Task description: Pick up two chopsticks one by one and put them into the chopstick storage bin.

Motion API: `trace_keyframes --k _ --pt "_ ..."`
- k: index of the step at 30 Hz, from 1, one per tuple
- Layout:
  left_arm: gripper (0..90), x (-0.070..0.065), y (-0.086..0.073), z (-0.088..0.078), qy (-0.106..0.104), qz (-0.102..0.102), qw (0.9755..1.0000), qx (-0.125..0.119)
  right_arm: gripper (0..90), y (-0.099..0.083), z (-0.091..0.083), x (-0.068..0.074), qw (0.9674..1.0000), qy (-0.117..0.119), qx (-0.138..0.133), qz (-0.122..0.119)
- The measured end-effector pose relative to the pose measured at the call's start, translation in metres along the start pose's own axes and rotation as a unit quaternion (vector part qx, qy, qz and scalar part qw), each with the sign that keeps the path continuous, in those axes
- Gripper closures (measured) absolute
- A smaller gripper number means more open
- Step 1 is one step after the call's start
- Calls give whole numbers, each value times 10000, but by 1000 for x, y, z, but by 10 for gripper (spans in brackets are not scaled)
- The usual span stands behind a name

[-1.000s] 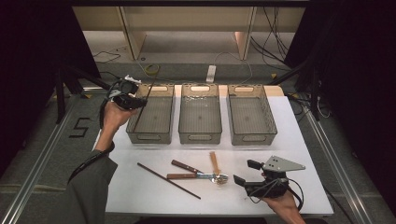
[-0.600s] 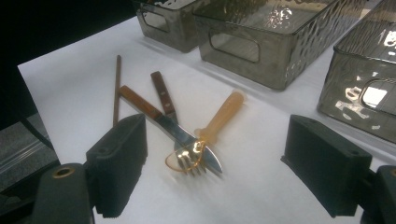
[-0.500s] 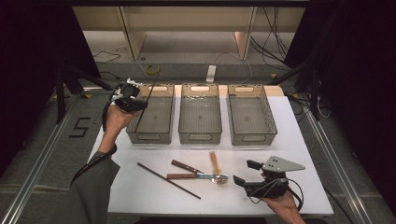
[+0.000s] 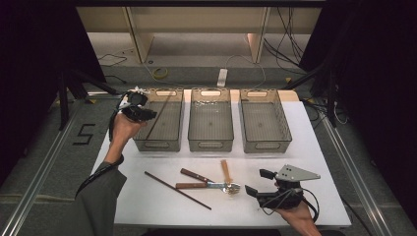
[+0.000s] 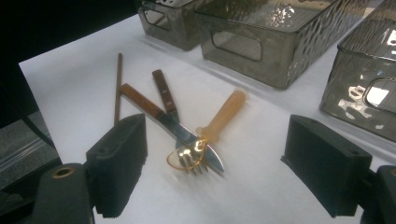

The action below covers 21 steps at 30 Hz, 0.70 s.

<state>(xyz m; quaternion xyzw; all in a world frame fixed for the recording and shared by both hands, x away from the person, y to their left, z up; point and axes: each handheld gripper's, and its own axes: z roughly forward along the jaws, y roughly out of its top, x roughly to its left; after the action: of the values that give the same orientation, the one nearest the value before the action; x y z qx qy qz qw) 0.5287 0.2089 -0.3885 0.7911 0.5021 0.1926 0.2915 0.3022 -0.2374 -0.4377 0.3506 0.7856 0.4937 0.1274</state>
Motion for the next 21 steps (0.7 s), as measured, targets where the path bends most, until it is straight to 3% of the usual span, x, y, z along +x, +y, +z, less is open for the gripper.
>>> trace_keyframes --k 3,9,17,20,21 --pt "586 -4 -1 -3 -40 -39 10000 -30 219 0 0 0 10000 1 -4 -5" --pt "476 -19 -3 -17 -204 170 9996 42 219 0 0 0 10000 -2 -3 -6" --pt "294 -47 -15 -46 -590 590 9965 -53 219 0 -1 0 10000 -1 -13 -5" --pt "251 -58 -23 -53 -718 839 9938 -88 219 0 -1 0 10000 -7 -30 -6" --pt "242 -61 -24 -54 -697 1004 9925 28 219 0 -1 0 10000 -9 -24 -2"
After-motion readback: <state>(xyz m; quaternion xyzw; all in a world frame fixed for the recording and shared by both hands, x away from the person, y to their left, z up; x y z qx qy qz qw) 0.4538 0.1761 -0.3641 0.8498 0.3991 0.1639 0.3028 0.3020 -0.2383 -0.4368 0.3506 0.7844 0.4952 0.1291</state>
